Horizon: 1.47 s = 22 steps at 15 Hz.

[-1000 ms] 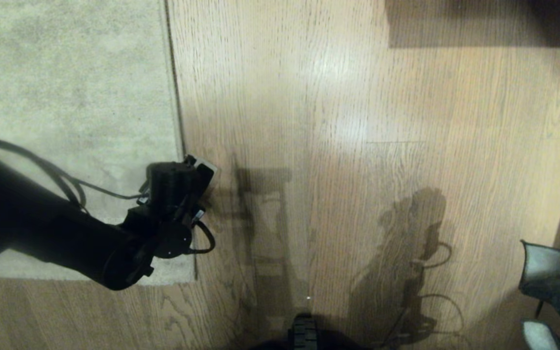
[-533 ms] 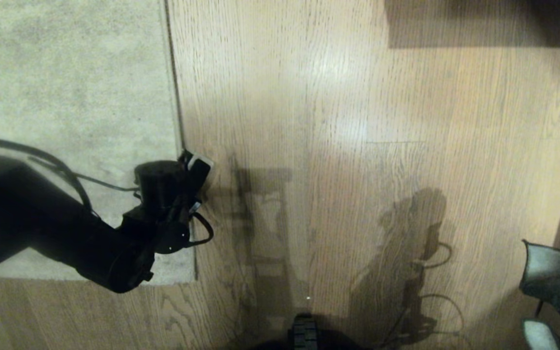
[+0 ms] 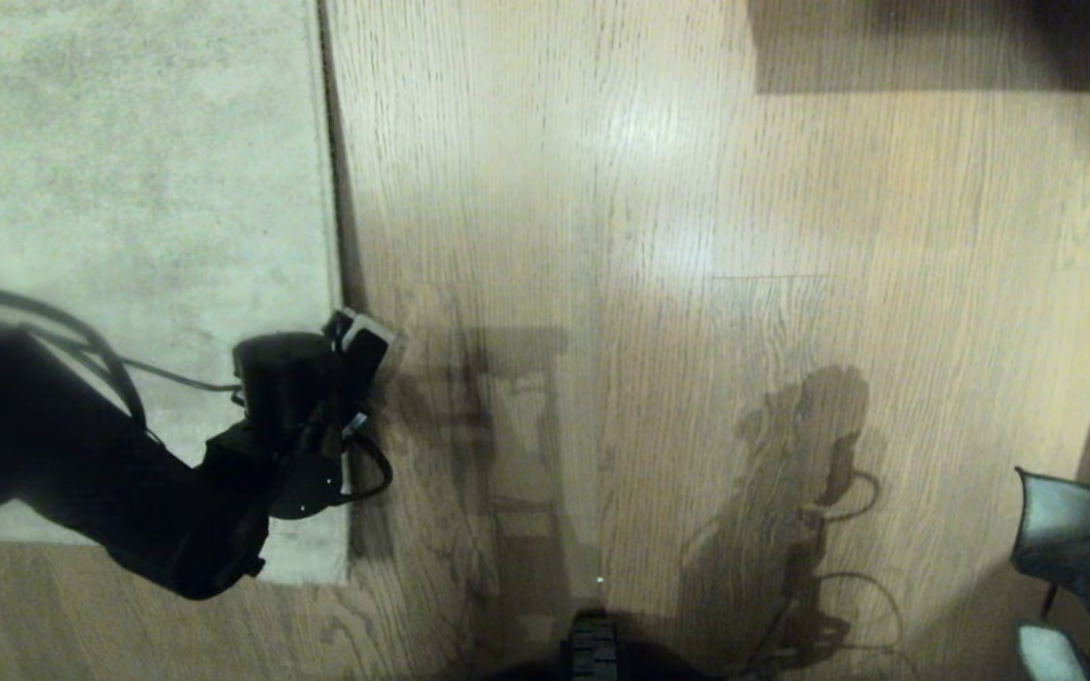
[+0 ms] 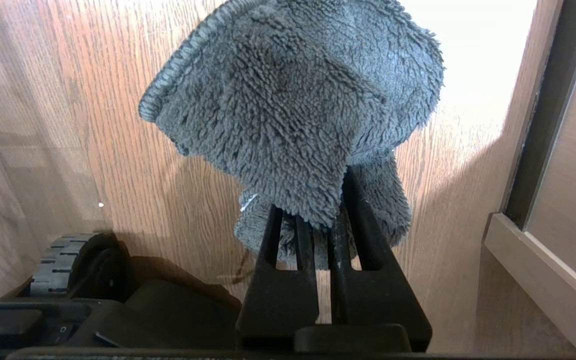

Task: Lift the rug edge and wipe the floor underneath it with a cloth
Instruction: Lift up the carpet

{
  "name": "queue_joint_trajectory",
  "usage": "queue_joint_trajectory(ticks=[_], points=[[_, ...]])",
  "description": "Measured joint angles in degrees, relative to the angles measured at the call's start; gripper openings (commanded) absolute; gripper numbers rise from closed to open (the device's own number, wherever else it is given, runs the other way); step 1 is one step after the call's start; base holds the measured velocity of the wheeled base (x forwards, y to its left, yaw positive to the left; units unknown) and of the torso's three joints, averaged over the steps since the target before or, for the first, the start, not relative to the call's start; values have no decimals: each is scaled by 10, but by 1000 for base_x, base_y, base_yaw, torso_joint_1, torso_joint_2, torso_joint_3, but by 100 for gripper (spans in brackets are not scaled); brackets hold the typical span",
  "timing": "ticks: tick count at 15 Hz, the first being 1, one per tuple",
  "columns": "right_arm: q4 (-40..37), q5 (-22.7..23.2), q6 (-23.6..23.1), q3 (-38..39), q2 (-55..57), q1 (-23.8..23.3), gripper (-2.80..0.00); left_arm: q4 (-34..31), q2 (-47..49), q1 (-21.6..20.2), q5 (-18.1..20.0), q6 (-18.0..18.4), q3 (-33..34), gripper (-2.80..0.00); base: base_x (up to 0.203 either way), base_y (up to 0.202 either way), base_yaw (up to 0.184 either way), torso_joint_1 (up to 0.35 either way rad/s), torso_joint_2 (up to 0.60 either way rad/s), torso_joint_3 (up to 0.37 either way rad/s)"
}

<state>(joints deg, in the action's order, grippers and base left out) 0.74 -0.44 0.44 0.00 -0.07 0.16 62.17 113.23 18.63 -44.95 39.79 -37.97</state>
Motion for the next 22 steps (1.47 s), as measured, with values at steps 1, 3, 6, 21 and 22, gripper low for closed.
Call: queue_joint_trajectory(ticks=[1,3,6,21,22], points=[[0,0,0,0,0,0,-280,0,-5,-4,0,3,8,0,0,0,0,0,0,0],[0,0,0,0,0,0,-280,0,-14,-13,0,15,28,0,0,0,0,0,0,0],[0,0,0,0,0,0,-280,-1,-30,-26,-2,20,70,0,0,0,0,0,0,0],[0,0,0,0,0,0,-280,73,-72,-42,-2,7,266,0,0,0,0,0,0,0],[0,0,0,0,0,0,-280,101,-60,-42,-2,3,277,0,0,0,0,0,0,0]])
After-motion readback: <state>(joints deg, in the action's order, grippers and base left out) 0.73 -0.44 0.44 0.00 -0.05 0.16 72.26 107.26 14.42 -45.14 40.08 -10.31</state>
